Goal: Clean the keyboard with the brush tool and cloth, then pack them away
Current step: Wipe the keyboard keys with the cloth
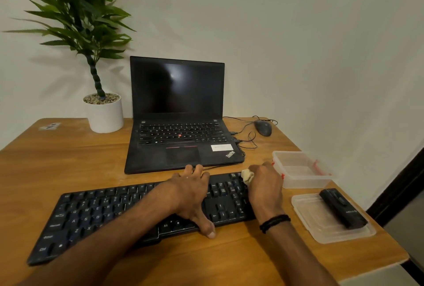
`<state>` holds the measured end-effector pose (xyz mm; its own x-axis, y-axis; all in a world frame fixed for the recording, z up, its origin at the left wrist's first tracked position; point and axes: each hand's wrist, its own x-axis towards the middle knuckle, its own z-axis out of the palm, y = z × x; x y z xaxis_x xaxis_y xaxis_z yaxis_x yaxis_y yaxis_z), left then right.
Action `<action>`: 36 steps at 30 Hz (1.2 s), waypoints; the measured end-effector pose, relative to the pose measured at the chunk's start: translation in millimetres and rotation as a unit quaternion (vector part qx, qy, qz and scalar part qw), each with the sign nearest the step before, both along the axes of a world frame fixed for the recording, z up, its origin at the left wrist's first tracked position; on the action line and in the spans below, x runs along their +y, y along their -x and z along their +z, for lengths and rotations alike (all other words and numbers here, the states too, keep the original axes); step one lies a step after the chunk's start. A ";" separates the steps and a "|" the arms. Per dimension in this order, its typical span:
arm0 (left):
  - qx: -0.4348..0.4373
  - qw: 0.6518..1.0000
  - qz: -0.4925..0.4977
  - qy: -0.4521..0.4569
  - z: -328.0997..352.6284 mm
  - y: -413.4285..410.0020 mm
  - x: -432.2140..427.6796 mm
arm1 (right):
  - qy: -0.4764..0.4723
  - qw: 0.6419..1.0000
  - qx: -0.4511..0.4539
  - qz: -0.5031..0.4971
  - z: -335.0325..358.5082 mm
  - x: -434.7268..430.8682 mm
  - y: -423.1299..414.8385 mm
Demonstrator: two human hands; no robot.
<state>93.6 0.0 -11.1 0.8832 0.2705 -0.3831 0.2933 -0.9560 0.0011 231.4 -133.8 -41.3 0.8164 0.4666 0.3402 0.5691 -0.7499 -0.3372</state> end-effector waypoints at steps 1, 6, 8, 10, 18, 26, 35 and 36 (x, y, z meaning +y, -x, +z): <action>-0.002 1.000 0.001 0.003 0.5 -0.9 -0.5 | 0.003 0.999 0.002 0.034 0.1 -1.1 -2.5; -0.005 1.000 0.005 0.005 1.8 0.1 1.8 | 0.027 0.985 0.009 0.172 4.8 -5.9 -9.9; -0.002 1.000 0.010 0.004 1.1 3.0 3.0 | -0.002 0.993 0.010 0.116 3.0 -7.9 -12.2; -0.001 1.000 0.011 0.009 1.6 2.3 1.6 | 0.005 0.995 0.011 0.102 1.6 -8.5 -10.2; -0.008 1.000 0.007 0.007 -1.2 4.5 2.4 | -0.041 0.994 0.031 0.100 -2.5 5.2 -12.8; -0.012 1.000 -0.002 0.001 -1.3 2.3 2.4 | -0.001 0.947 0.027 0.321 8.6 27.4 1.1; 0.002 1.000 -0.006 0.008 -0.1 0.5 -1.2 | 0.039 0.968 0.072 0.237 0.3 3.3 -38.5; 0.004 1.000 -0.006 0.007 -0.5 1.8 -1.5 | 0.016 0.971 0.082 0.226 -0.9 -0.9 -40.3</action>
